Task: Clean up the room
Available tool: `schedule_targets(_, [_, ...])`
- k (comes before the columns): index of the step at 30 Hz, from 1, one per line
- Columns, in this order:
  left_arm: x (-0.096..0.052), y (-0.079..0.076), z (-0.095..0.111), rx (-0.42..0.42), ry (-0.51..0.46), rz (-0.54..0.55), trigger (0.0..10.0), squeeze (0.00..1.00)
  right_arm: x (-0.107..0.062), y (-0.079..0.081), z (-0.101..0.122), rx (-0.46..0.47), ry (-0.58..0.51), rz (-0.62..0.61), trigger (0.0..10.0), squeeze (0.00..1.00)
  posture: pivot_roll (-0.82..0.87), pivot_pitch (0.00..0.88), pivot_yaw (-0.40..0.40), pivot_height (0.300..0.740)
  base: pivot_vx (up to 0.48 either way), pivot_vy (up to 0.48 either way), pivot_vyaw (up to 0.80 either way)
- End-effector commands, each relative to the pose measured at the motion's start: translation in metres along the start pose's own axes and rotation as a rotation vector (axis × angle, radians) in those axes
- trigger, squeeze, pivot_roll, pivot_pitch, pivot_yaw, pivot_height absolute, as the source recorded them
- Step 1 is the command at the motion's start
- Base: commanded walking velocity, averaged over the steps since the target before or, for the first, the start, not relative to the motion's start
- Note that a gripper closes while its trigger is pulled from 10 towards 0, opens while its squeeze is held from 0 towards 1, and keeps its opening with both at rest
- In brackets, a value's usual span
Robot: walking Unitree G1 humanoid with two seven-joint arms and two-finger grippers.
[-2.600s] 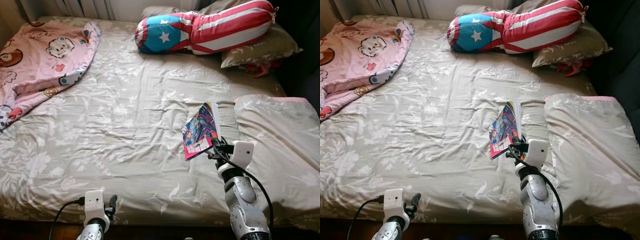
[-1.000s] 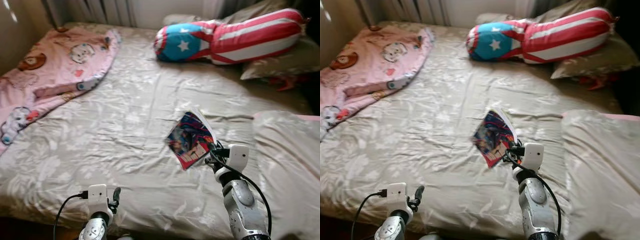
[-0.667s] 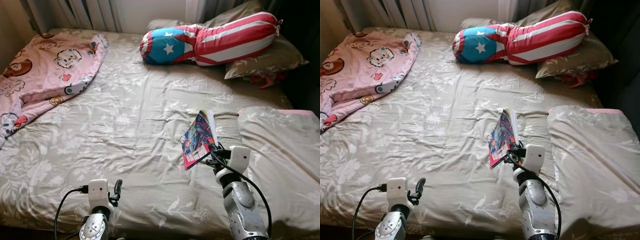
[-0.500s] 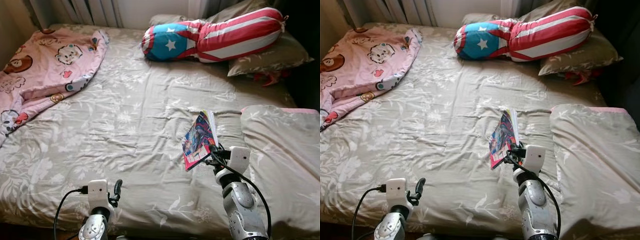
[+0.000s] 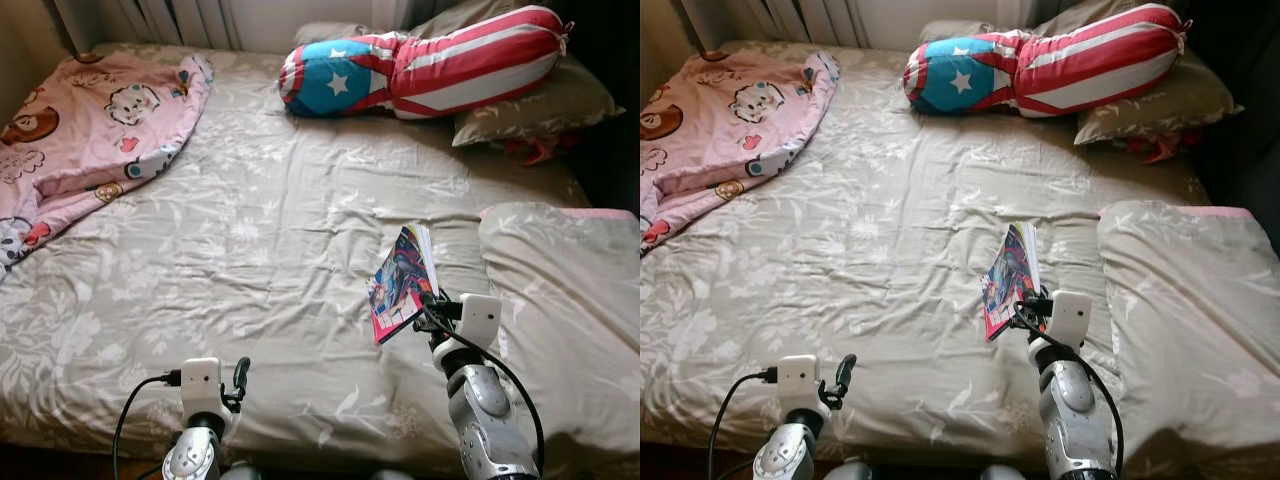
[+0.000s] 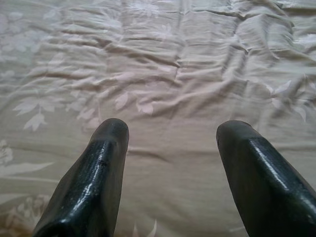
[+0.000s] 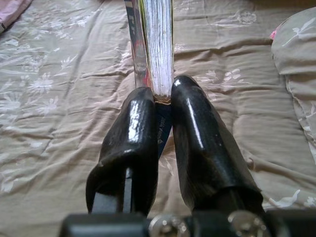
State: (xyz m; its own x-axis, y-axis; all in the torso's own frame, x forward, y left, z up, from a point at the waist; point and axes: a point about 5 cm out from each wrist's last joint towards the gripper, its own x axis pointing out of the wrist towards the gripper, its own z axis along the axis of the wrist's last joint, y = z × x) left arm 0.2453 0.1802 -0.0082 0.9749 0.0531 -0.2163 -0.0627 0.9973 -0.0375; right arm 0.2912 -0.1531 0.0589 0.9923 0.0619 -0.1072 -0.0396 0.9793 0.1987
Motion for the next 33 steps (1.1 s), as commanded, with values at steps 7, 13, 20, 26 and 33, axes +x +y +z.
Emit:
schedule_targets(7, [-0.0052,-0.0016,-0.008,-0.001,0.039,-0.004,10.0,0.0,0.0011,0.0029,0.0057,-0.004,-0.03,0.014,10.0,0.0,-0.05,0.186,-0.047,0.654,0.0,0.0,0.0])
schedule_targets(13, [-0.0054,-0.0023,-0.0084,0.0,0.042,-0.007,10.0,0.0,0.0009,0.0022,0.0061,0.008,-0.044,0.013,10.0,0.0,-0.05,0.181,-0.047,0.654,0.0,0.0,0.0])
schedule_targets(20, [-0.0062,-0.0019,-0.01,0.001,0.049,-0.005,10.0,0.0,0.0021,-0.0006,0.0046,0.061,-0.037,-0.01,10.0,0.0,-0.05,0.181,-0.047,0.654,0.0,0.0,0.0])
schedule_targets(26, [-0.006,-0.0014,-0.0094,0.001,0.048,0.0,10.0,0.0,0.0035,0.0013,0.0055,0.053,-0.037,0.008,10.0,0.0,-0.05,0.188,-0.048,0.654,0.0,0.0,0.0])
schedule_targets(33, [-0.006,-0.0011,-0.0095,0.001,0.05,0.003,10.0,0.0,0.0046,0.0031,0.0053,0.041,-0.034,0.016,10.0,0.0,-0.05,0.192,-0.047,0.654,0.0,0.0,0.0])
